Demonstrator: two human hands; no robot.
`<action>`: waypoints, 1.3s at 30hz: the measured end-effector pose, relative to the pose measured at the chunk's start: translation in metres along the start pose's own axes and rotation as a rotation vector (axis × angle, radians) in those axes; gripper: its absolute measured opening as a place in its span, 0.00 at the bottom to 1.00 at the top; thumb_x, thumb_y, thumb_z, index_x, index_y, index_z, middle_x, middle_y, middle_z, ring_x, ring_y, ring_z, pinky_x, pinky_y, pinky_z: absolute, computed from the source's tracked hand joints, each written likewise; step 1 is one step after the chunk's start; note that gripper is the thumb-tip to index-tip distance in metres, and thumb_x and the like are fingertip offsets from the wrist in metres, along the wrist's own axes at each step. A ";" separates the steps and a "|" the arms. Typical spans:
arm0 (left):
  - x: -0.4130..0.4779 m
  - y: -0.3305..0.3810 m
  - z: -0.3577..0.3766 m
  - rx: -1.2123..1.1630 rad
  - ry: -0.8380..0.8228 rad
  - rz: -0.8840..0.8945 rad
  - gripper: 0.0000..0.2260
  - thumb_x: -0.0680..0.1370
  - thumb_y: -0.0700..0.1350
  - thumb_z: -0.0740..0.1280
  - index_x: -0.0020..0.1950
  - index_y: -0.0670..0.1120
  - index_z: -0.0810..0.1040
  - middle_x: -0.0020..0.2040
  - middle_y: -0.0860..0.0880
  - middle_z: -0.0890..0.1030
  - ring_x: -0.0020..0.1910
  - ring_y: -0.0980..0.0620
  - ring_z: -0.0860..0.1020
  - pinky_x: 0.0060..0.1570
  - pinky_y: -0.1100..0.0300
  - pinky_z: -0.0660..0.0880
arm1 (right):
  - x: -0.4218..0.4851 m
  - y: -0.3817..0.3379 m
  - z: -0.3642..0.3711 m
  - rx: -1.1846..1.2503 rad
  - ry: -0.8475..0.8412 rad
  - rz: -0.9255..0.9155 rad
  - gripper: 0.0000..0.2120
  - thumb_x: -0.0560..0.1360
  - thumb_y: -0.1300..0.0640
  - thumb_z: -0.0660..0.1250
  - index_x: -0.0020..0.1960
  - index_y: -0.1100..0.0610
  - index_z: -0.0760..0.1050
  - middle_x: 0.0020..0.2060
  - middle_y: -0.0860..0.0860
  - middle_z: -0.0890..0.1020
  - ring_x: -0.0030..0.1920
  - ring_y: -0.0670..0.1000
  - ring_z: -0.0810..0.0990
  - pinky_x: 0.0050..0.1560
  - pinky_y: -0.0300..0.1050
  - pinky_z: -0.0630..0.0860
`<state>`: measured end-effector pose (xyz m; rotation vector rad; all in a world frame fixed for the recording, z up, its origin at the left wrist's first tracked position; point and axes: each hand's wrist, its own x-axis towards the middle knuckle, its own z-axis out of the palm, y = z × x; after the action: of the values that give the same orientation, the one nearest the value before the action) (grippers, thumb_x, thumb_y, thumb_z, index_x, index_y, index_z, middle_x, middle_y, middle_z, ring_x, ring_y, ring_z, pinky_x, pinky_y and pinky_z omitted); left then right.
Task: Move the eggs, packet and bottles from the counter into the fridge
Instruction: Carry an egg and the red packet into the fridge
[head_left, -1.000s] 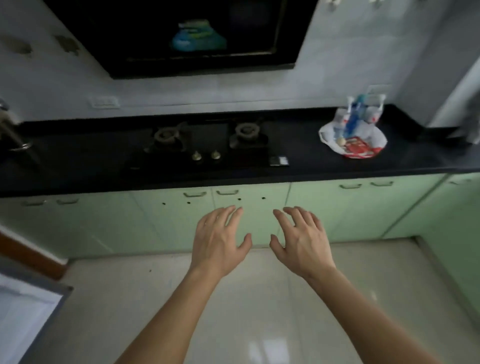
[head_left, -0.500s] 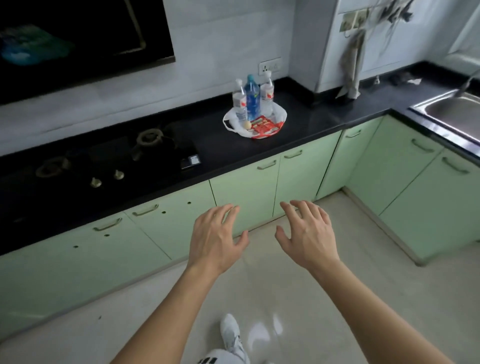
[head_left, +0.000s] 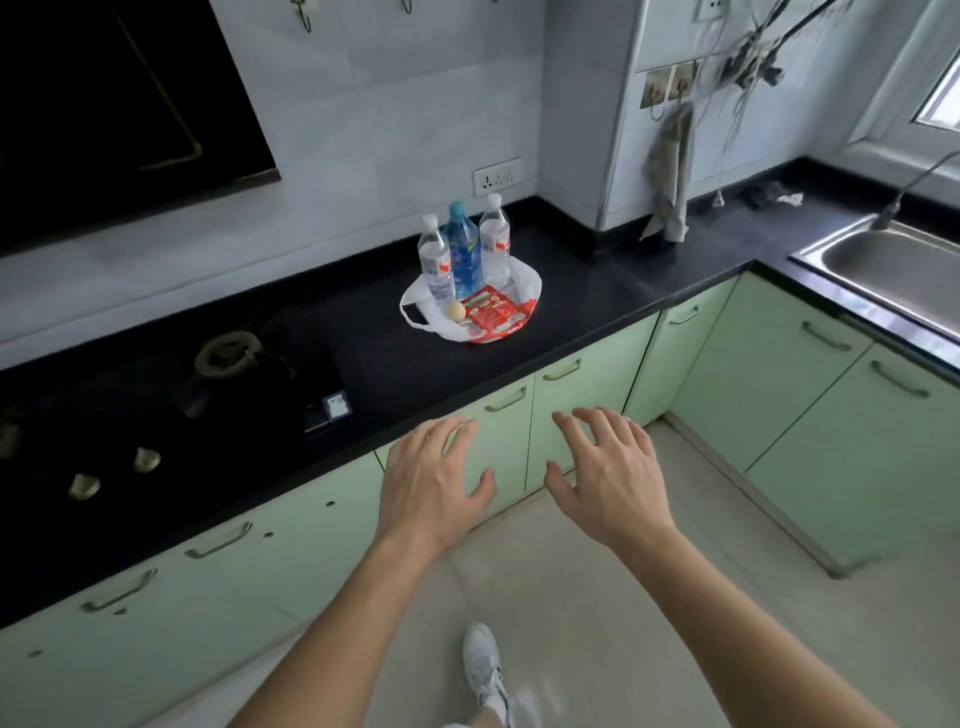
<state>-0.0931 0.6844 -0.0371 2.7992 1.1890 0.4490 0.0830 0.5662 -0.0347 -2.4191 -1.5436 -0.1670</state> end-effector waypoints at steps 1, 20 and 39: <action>0.017 -0.007 0.003 -0.008 0.004 0.000 0.26 0.74 0.59 0.60 0.68 0.48 0.75 0.65 0.51 0.78 0.64 0.50 0.75 0.61 0.50 0.73 | 0.018 0.000 0.003 -0.005 -0.008 0.004 0.27 0.74 0.42 0.62 0.69 0.53 0.72 0.64 0.54 0.79 0.67 0.59 0.75 0.68 0.60 0.71; 0.265 -0.075 0.075 -0.062 -0.070 0.007 0.25 0.74 0.60 0.60 0.67 0.49 0.75 0.64 0.52 0.79 0.63 0.52 0.76 0.59 0.52 0.75 | 0.274 0.037 0.085 0.059 -0.051 0.025 0.28 0.74 0.41 0.64 0.70 0.52 0.72 0.63 0.52 0.79 0.67 0.58 0.75 0.68 0.57 0.72; 0.389 -0.044 0.162 -0.248 -0.067 -0.735 0.20 0.76 0.54 0.69 0.67 0.52 0.73 0.63 0.54 0.77 0.60 0.51 0.75 0.56 0.52 0.76 | 0.478 0.136 0.167 0.255 -0.214 -0.355 0.22 0.72 0.46 0.69 0.64 0.54 0.74 0.57 0.54 0.82 0.58 0.59 0.81 0.55 0.58 0.79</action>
<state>0.1794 1.0012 -0.1059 1.9615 1.8528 0.3896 0.4017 0.9764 -0.1032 -2.0057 -1.9474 0.2170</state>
